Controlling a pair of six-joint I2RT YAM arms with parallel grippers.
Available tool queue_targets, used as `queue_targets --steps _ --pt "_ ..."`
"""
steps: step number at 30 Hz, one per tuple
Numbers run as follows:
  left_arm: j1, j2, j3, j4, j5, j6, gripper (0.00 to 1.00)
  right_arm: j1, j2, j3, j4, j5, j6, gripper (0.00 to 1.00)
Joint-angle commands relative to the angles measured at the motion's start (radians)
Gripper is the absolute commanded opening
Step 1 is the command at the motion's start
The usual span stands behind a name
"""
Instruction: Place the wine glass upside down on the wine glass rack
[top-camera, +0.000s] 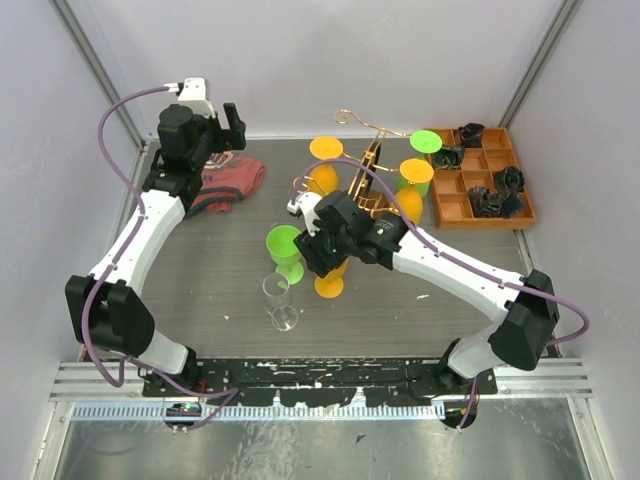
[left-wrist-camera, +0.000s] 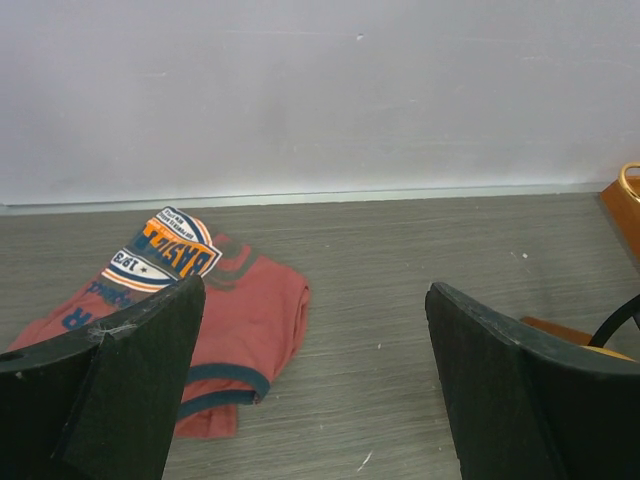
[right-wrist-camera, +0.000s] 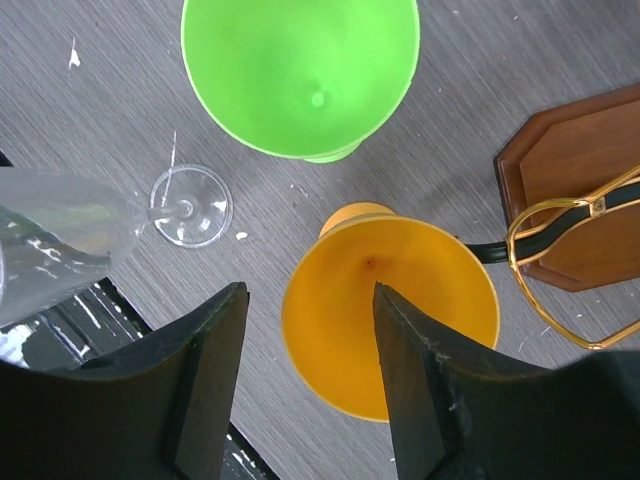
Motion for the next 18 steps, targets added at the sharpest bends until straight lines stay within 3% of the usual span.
queue_targets --steps 1,3,12,18 --pt "-0.003 -0.046 -0.03 -0.006 -0.019 -0.018 0.98 0.023 0.008 0.043 -0.013 -0.01 -0.022 0.57" --pt "-0.003 -0.055 -0.038 -0.008 -0.021 -0.019 0.98 0.035 0.011 0.034 -0.014 -0.003 -0.024 0.55" --pt "-0.002 -0.074 -0.056 -0.019 -0.024 -0.037 0.98 0.047 -0.034 0.01 -0.039 0.033 -0.018 0.16" --pt "-0.003 -0.06 -0.039 -0.017 -0.017 -0.036 0.98 0.046 -0.06 0.006 -0.077 0.061 -0.005 0.01"
